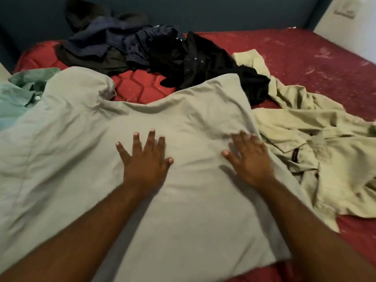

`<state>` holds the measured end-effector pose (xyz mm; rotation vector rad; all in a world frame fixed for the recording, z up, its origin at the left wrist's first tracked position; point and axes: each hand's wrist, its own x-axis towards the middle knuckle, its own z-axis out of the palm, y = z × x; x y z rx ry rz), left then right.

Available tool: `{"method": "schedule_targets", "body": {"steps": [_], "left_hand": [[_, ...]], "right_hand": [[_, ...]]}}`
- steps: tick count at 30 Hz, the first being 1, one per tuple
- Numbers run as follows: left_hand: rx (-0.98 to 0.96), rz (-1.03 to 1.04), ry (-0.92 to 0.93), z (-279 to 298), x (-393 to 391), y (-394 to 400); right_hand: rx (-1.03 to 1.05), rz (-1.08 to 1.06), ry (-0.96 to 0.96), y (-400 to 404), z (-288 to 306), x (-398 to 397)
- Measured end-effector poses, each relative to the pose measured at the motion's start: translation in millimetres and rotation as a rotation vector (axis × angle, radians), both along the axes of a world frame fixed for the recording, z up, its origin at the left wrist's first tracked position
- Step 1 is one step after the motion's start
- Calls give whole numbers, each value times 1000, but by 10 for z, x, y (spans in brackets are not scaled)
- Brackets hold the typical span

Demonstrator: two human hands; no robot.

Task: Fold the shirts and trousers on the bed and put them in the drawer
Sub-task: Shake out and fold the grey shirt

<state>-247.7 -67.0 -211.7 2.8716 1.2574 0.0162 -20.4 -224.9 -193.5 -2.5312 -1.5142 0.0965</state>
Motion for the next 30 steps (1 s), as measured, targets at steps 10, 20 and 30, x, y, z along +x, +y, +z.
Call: {"method": "schedule_targets", "body": {"steps": [10,20,30], "left_hand": [[-35,-104,10,6,43,-759],[-94,-181,0,-21,-1047,-1331],[-100,-371,118,-101,-1440,-1849]], "right_hand": [[-98,-163,-83,-714,-108,43],[-338,-66,-156,-1694,83,287],[-663,69,-93,-1944,399,-22]]}}
